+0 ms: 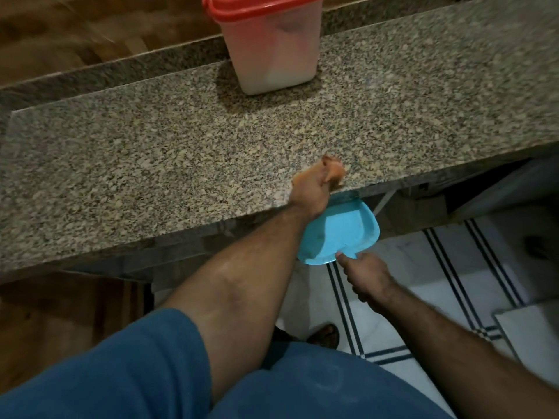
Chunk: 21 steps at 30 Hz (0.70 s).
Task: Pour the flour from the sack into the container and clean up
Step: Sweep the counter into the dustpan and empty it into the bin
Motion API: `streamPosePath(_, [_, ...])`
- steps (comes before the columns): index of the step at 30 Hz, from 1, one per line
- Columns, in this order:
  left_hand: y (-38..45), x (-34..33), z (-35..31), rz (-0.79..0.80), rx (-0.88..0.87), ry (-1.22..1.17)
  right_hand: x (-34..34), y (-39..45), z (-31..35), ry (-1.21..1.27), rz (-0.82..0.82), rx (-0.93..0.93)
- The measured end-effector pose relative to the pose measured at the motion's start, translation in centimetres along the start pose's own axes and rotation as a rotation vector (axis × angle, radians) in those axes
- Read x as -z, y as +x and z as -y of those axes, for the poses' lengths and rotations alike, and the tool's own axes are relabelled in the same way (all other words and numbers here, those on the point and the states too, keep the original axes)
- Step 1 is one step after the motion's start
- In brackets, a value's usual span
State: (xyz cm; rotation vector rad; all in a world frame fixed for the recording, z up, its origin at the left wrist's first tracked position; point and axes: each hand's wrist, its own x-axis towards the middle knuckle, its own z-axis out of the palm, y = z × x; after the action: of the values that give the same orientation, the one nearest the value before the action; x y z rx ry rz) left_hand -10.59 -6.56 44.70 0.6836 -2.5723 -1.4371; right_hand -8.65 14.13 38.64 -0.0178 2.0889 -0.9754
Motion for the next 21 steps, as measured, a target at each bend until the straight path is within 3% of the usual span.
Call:
streamPosePath(2, [-0.5,-0.9,0.7,0.077,-0.005,0.016,-0.3,-0.5,0.1,0.018,0.009,-0.011])
streamPosePath(4, [-1.4,0.3,0.3,0.077,0.097,-0.041,-0.3,-0.9,0.0,0.009,0.008,0.023])
streamPosePath(7, [-4.3,2.1,1.2,0.079,0.086,-0.115,-0.8,-1.5,-0.9,-0.034,0.006,0.068])
streamPosePath(11, [-10.5,4.2,4.5,0.013,0.218,-0.434,-2.6,-2.6,-2.4,-0.196,0.011,0.098])
streamPosePath(16, [-20.2,8.4,11.1,-0.254,0.392,-0.593,-8.2,-5.0,-1.9,-0.312,0.143,0.121])
streamPosePath(21, [-35.6,11.6,20.3,-0.626,0.649,-0.832,-17.7,-8.3,-1.0,-0.438,0.404,0.056])
